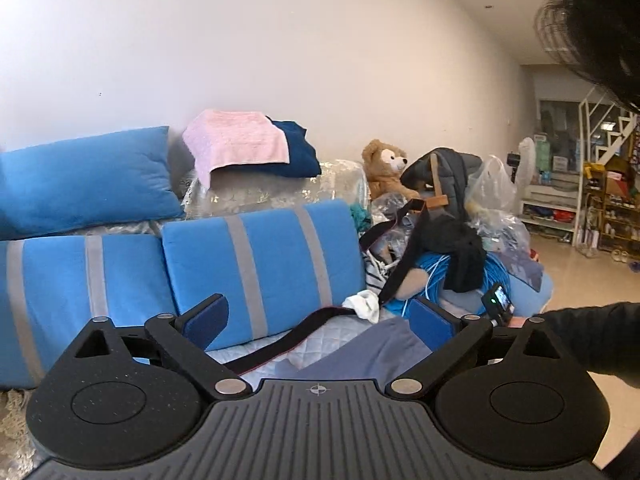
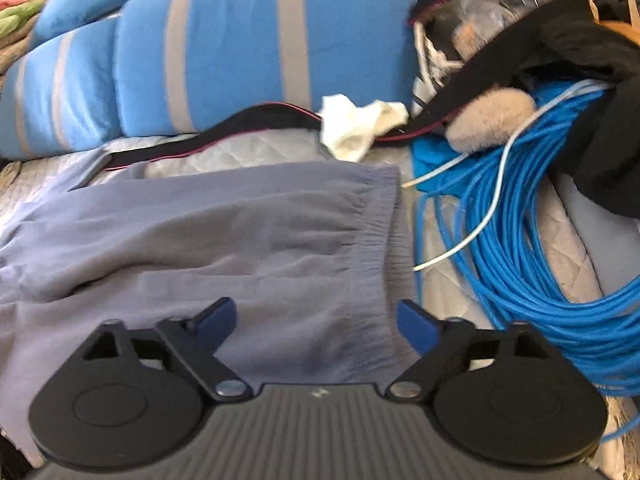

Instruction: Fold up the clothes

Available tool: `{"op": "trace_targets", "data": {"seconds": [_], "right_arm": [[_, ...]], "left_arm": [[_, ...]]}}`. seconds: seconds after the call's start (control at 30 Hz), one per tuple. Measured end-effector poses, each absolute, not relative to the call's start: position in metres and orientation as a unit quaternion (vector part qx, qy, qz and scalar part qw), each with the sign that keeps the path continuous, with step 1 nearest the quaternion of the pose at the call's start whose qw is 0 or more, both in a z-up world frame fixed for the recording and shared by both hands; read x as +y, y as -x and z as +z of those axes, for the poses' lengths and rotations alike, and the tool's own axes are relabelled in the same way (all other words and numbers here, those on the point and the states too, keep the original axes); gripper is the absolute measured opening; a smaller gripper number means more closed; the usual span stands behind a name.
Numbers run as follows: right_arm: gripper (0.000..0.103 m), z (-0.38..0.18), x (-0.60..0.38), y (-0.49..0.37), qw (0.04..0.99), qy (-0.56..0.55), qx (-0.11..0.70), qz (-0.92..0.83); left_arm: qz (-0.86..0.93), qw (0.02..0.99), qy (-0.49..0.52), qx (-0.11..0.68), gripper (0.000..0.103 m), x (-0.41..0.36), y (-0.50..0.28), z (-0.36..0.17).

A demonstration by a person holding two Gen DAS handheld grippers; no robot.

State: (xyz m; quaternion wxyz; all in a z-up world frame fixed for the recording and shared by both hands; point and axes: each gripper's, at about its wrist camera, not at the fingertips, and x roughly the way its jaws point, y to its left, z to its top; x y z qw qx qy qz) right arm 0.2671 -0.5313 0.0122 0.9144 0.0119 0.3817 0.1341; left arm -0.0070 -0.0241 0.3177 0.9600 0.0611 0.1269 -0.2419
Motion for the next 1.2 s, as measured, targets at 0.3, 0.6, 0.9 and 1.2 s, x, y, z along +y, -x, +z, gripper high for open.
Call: {"op": "trace_targets", "data": {"seconds": [0.3, 0.6, 0.9, 1.2], "right_arm": [[0.030, -0.018, -0.563, -0.308, 0.904, -0.070, 0.403, 0.122], [0.000, -0.013, -0.557, -0.307, 0.905, -0.055, 0.406, 0.115], [0.000, 0.003, -0.569, -0.311, 0.913, -0.047, 0.396, 0.083], [0.000, 0.005, -0.561, -0.309, 0.918, -0.034, 0.393, 0.042]], "left_arm": [[-0.243, 0.948, -0.082, 0.186, 0.100, -0.027, -0.011, 0.263], [-0.245, 0.944, -0.041, 0.216, 0.100, -0.021, -0.047, 0.217], [-0.248, 0.940, 0.003, 0.235, 0.100, -0.008, -0.056, 0.205], [-0.234, 0.945, 0.012, 0.227, 0.100, -0.002, -0.041, 0.216]]}}
